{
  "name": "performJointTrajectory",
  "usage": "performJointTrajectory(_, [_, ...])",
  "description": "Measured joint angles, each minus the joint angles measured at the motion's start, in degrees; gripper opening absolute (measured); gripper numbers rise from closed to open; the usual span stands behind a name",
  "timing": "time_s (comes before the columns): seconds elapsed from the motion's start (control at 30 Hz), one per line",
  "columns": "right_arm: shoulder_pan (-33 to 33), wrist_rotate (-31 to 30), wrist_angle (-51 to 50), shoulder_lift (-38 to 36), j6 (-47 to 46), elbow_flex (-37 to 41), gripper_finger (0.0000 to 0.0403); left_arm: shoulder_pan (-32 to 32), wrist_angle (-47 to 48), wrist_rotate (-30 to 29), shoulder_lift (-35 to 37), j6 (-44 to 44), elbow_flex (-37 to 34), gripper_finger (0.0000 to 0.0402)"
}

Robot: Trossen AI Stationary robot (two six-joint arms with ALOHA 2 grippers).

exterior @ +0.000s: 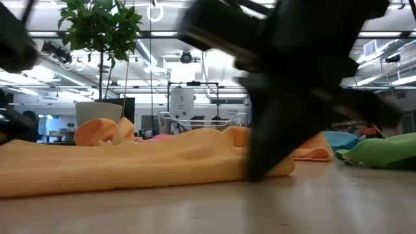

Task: Fold microfiber towels
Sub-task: Fold the bottom orange microfiber cloth

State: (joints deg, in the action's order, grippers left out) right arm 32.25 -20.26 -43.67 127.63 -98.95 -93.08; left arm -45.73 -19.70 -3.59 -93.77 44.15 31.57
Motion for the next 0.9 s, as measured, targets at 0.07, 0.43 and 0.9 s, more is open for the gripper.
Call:
performJointTrajectory(0.07, [0.0,1.4,-6.5,-1.2,2.0,0.2,0.0002,0.6,-4.8,3.0,-1.3,-3.2,1.0,0.0007])
performJointTrajectory(0.43, [-0.3,-1.5,-0.6,-10.8,8.2,0.0,0.0001,14.7,1.7,11.9,8.8,-15.3,8.0,0.0012])
performJointTrajectory(0.9, [-1.1,-0.9,0.8,0.1,1.6,0.1,0.0000,3.9,8.6,-2.7,1.8,-1.5,-0.8,0.0006])
